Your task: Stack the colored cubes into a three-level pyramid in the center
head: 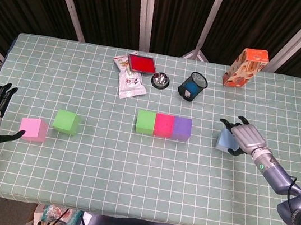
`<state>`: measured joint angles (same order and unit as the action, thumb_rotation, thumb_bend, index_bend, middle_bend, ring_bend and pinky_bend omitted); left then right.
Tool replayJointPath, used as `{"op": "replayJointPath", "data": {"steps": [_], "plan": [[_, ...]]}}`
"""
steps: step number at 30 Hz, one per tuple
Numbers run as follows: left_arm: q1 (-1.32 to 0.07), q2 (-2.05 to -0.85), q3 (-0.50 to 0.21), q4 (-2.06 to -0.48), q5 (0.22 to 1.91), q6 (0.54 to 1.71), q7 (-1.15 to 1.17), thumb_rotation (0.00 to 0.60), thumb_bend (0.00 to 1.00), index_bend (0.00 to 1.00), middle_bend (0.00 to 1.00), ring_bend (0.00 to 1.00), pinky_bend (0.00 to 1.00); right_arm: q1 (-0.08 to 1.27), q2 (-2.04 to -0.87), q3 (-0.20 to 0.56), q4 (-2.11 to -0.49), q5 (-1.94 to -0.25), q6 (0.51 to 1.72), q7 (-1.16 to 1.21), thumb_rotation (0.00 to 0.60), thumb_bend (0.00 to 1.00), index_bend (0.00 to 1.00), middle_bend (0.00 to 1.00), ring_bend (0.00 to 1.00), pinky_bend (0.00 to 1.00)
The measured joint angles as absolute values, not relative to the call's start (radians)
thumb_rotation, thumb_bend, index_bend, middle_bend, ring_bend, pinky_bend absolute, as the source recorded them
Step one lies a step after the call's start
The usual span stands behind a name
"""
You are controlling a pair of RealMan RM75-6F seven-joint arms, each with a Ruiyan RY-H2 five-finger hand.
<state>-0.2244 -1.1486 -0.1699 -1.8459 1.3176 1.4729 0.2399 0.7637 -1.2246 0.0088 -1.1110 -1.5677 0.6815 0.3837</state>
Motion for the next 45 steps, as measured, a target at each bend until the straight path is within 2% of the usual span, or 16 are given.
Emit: {"op": "replayJointPath", "data": {"steps": [6,10,14,23,27,38,45], "plan": [[-0.225,-1.147,-0.171,-1.846,1.317,1.471,0.238,0.600,0.05,0.00,0.00,0.00,0.01,0.759,-1.229,-0.004,-1.093,-1.556,0.678,0.384,0.600,0.31,0.00,0.34,0.17,0.00],[-0.224,-1.146,-0.171,-1.846,1.317,1.471,0.235,0.600,0.05,0.00,0.00,0.00,0.01,0.754,-1.228,-0.004,-1.092,-1.544,0.684,0.360,0.600,0.30,0.00,0.19,0.12,0.00],[-0.224,-1.144,-0.171,-1.847,1.316,1.469,0.232,0.600,0.05,0.00,0.00,0.00,0.01,0.748,-1.222,0.000,-1.099,-1.528,0.692,0.329,0.600,0.31,0.00,0.13,0.10,0.00],[-0.222,-1.135,-0.172,-1.853,1.320,1.470,0.217,0.600,0.05,0.00,0.00,0.00,0.01,0.725,-1.194,0.013,-1.145,-1.458,0.693,0.244,0.600,0.30,0.00,0.09,0.05,0.00],[-0.222,-1.133,-0.172,-1.852,1.317,1.466,0.213,0.600,0.05,0.00,0.00,0.00,0.01,0.703,-1.173,0.034,-1.213,-1.387,0.705,0.215,0.600,0.31,0.00,0.09,0.04,0.00],[-0.226,-1.137,-0.166,-1.853,1.320,1.454,0.213,0.600,0.05,0.00,0.00,0.00,0.01,0.656,-1.126,0.119,-1.500,-1.049,0.808,-0.012,0.600,0.31,0.00,0.09,0.02,0.00],[-0.224,-1.135,-0.163,-1.861,1.329,1.458,0.212,0.600,0.05,0.00,0.00,0.00,0.01,0.657,-1.163,0.149,-1.605,-0.790,0.937,-0.230,0.600,0.31,0.00,0.08,0.00,0.00]]}}
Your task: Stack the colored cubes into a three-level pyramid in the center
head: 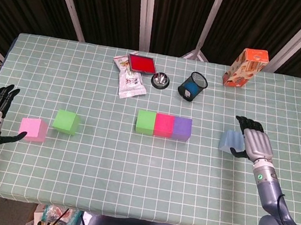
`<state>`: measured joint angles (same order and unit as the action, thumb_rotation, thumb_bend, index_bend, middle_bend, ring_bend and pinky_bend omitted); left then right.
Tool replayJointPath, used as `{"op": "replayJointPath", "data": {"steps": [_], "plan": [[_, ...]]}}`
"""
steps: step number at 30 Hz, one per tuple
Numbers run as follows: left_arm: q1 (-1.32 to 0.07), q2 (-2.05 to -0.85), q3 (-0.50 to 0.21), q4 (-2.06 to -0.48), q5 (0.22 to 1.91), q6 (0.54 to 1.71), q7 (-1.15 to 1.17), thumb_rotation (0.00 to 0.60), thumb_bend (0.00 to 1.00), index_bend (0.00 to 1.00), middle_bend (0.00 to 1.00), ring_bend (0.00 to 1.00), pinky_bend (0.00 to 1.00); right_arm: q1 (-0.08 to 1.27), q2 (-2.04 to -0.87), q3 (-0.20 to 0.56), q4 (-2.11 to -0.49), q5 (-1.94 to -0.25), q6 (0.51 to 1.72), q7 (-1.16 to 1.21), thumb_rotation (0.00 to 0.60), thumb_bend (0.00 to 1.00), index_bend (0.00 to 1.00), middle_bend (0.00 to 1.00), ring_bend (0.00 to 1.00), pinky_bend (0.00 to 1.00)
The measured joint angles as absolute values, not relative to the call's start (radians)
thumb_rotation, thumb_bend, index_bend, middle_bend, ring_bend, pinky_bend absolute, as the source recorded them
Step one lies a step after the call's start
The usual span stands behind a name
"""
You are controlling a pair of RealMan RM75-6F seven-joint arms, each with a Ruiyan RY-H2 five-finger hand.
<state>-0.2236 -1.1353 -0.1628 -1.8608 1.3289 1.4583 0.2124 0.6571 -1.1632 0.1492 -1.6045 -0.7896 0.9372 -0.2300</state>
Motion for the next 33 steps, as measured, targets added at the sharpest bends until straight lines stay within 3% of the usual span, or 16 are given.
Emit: {"op": "replayJointPath", "data": {"steps": [8,18,25,33], "plan": [[-0.222,-1.134,-0.159,-1.866,1.333,1.457,0.211,0.600,0.05,0.00,0.00,0.00,0.01,0.692,-1.252,0.162,-1.606,-0.574,1.013,-0.406,0.600,0.30,0.00,0.04,0.00,0.00],[-0.222,-1.132,-0.160,-1.864,1.327,1.453,0.204,0.600,0.05,0.00,0.00,0.00,0.01,0.707,-1.319,0.152,-1.527,-0.511,1.019,-0.464,0.600,0.31,0.00,0.04,0.00,0.00],[-0.222,-1.133,-0.160,-1.863,1.325,1.451,0.205,0.600,0.05,0.00,0.00,0.00,0.01,0.709,-1.346,0.161,-1.465,-0.471,0.985,-0.473,0.600,0.31,0.00,0.22,0.05,0.00],[-0.224,-1.134,-0.162,-1.862,1.322,1.450,0.204,0.600,0.05,0.00,0.00,0.00,0.01,0.710,-1.358,0.171,-1.452,-0.472,0.964,-0.471,0.600,0.31,0.00,0.24,0.08,0.00]]}}
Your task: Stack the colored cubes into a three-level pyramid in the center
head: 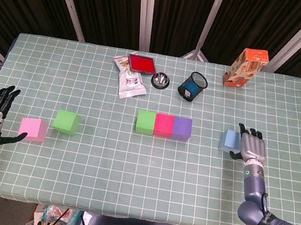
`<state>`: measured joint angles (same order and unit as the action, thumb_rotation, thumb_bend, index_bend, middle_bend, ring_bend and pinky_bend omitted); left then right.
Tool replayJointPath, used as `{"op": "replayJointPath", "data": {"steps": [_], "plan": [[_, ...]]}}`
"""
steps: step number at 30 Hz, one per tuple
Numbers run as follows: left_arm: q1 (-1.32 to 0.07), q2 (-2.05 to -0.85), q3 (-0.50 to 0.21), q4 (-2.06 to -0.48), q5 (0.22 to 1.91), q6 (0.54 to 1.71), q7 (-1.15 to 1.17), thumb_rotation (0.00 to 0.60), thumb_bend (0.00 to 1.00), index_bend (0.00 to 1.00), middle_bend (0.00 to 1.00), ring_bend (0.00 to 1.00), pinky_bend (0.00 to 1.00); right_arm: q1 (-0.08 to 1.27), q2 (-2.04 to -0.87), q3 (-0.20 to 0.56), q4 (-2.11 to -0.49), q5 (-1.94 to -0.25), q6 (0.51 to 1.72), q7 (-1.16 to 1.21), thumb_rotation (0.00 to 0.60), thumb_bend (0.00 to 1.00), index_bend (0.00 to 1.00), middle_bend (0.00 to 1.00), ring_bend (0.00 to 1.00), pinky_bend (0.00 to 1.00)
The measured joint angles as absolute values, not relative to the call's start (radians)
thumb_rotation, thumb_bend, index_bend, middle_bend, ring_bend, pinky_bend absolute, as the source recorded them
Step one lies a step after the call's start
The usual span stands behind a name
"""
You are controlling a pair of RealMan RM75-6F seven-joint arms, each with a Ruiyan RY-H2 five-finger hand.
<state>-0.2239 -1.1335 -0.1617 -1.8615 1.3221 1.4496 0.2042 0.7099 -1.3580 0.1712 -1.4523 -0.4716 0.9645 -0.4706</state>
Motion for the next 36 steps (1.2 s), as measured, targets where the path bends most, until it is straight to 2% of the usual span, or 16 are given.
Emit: {"op": "replayJointPath", "data": {"steps": [6,10,13,20,28,36], "plan": [[-0.223,-1.131,-0.162,-1.862,1.320,1.448,0.199,0.600,0.05,0.00,0.00,0.00,0.01,0.710,-1.367,0.180,-1.446,-0.488,0.966,-0.464,0.600,0.30,0.00,0.28,0.12,0.00],[-0.223,-1.130,-0.162,-1.861,1.320,1.448,0.197,0.600,0.05,0.00,0.00,0.00,0.01,0.707,-1.370,0.183,-1.444,-0.516,0.971,-0.456,0.600,0.31,0.00,0.39,0.25,0.00],[-0.222,-1.129,-0.163,-1.860,1.320,1.449,0.195,0.600,0.05,0.00,0.00,0.00,0.01,0.705,-1.368,0.184,-1.442,-0.538,0.967,-0.448,0.600,0.31,0.00,0.43,0.29,0.00],[-0.222,-1.127,-0.164,-1.861,1.321,1.451,0.194,0.600,0.05,0.00,0.00,0.00,0.01,0.696,-1.335,0.189,-1.468,-0.621,0.949,-0.407,0.600,0.31,0.00,0.43,0.30,0.00],[-0.224,-1.132,-0.163,-1.859,1.319,1.449,0.200,0.600,0.05,0.00,0.00,0.00,0.01,0.712,-1.197,0.214,-1.604,-0.741,0.910,-0.375,0.600,0.30,0.00,0.43,0.30,0.00],[-0.226,-1.136,-0.163,-1.860,1.317,1.445,0.205,0.600,0.05,0.00,0.00,0.00,0.01,0.772,-1.140,0.248,-1.720,-0.720,0.907,-0.432,0.600,0.31,0.00,0.43,0.30,0.00]]}}
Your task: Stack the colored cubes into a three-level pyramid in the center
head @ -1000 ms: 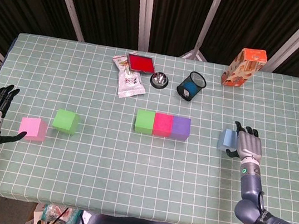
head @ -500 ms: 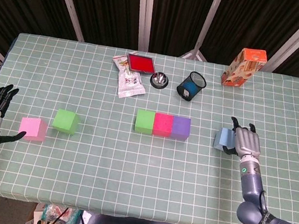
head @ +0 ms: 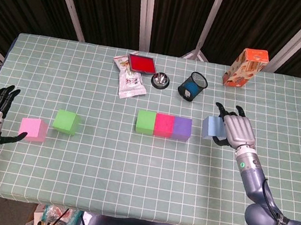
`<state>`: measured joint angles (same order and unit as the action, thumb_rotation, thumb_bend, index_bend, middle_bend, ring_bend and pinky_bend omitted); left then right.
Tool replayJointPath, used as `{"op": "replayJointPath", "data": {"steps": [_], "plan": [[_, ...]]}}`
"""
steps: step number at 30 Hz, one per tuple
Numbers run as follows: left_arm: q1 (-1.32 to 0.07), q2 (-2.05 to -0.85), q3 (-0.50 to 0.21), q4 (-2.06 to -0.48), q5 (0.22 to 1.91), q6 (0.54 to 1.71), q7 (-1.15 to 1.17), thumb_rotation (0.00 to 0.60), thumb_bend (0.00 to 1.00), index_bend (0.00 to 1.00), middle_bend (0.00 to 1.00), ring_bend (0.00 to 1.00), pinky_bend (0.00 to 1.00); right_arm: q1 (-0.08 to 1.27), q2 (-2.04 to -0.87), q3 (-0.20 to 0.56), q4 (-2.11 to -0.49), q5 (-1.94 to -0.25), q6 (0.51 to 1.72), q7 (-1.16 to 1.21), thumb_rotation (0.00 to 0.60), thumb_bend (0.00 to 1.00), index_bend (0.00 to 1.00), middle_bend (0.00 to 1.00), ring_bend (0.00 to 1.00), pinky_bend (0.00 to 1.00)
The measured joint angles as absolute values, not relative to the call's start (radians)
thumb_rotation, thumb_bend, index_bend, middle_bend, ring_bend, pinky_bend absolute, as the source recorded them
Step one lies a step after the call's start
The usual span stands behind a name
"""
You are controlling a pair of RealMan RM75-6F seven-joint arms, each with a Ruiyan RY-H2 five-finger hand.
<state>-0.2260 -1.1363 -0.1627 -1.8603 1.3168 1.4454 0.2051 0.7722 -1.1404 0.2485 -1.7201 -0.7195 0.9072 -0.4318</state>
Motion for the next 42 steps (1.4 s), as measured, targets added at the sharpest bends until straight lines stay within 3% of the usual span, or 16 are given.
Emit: {"op": "replayJointPath", "data": {"steps": [9,20,31,42], "plan": [[-0.228,-1.125,-0.178,-1.857,1.293,1.438,0.179,0.600,0.05,0.00,0.00,0.00,0.01,0.894,-1.165,0.264,-1.776,-0.515,0.960,-0.582,0.600,0.31,0.00,0.43,0.30,0.00],[-0.230,-1.114,-0.180,-1.848,1.273,1.416,0.141,0.600,0.05,0.00,0.00,0.00,0.01,1.092,-1.295,0.302,-1.795,-0.143,1.144,-0.802,0.600,0.31,0.00,0.43,0.30,0.00],[-0.231,-1.103,-0.180,-1.855,1.266,1.402,0.116,0.600,0.05,0.00,0.00,0.00,0.01,1.168,-1.367,0.384,-1.781,-0.024,1.224,-0.840,0.600,0.31,0.00,0.43,0.30,0.00],[-0.232,-1.097,-0.181,-1.859,1.265,1.401,0.107,0.600,0.05,0.00,0.00,0.00,0.01,1.168,-1.403,0.390,-1.740,-0.021,1.218,-0.834,0.600,0.31,0.00,0.43,0.30,0.00]]}}
